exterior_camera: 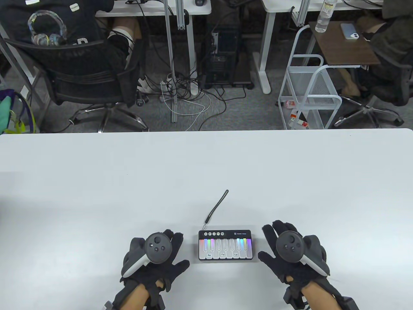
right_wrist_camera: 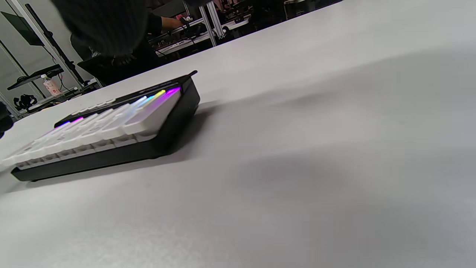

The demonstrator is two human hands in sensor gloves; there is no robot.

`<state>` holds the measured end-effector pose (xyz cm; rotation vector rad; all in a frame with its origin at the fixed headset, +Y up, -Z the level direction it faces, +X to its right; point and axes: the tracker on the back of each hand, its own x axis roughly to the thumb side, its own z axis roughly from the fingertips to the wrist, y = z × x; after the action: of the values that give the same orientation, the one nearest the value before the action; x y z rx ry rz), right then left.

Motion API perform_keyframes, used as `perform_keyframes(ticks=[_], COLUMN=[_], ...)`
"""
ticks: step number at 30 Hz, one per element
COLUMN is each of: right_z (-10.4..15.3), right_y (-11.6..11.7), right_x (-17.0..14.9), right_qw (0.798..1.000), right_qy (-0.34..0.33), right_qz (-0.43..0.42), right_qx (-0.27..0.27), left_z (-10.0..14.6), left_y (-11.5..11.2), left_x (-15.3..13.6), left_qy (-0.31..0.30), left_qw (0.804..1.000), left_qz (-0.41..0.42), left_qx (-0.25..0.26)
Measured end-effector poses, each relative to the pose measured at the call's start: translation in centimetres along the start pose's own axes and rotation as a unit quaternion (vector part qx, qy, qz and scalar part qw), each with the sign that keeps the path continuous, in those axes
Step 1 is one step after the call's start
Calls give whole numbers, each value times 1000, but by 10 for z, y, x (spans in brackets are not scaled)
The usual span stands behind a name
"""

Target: Press Re-Fa-La on toy piano

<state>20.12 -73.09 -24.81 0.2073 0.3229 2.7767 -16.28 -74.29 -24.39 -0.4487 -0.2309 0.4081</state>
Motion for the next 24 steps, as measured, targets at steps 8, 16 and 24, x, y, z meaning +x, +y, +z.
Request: perform_keyframes(ticks=[8,16,24], right_z=[1,0,-1], right_y=[2,4,5], right_x=[-9,-14,-13], right_qw=[1000,999,999], right_qy=[4,24,20], right_qz=[-24,-26,-28], right_qx=[-5,18,26], left_z=[0,-1,-1], left_y=[0,0,0], left_x=[-1,-1,-2], left_qy=[-1,3,4], left_qw=[1000,1000,1000], left_qz=[-3,-4,-4], left_qx=[6,8,10])
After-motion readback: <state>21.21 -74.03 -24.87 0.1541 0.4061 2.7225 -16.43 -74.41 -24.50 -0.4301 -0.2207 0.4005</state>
